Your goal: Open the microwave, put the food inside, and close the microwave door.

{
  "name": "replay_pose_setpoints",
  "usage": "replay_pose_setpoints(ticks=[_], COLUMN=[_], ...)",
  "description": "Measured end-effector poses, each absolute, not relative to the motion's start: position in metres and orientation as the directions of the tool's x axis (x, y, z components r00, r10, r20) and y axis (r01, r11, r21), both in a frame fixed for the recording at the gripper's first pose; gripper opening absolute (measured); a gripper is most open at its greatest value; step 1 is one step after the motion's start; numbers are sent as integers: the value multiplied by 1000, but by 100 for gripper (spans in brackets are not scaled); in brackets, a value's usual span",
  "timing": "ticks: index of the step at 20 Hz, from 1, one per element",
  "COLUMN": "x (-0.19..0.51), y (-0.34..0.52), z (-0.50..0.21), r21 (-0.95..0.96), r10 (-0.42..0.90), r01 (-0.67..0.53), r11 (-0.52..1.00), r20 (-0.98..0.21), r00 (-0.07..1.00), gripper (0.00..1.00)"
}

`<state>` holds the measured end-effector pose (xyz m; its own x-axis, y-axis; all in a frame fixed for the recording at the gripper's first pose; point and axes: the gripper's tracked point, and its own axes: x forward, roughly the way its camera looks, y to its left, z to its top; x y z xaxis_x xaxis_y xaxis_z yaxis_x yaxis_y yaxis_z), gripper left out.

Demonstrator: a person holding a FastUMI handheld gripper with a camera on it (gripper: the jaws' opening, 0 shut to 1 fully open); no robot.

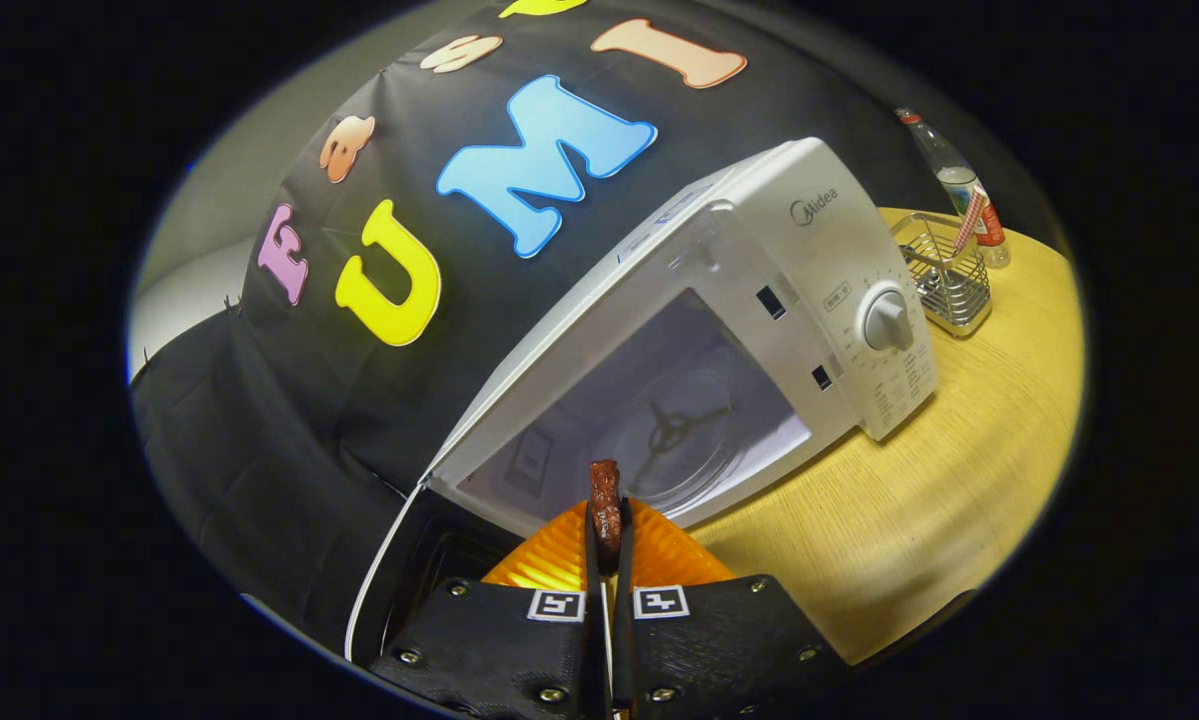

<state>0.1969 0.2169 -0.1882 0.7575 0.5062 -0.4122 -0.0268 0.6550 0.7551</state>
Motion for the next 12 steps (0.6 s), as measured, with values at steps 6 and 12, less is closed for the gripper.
replay_pose_setpoints(ticks=[6, 12], x=[232, 248], y=[229, 245], z=[-211, -237], r21=[722, 697], r10=[452, 437], r01=[-18, -27], r11=[691, 716], r20=[-413, -419], r00=[790, 796], gripper=[3, 4])
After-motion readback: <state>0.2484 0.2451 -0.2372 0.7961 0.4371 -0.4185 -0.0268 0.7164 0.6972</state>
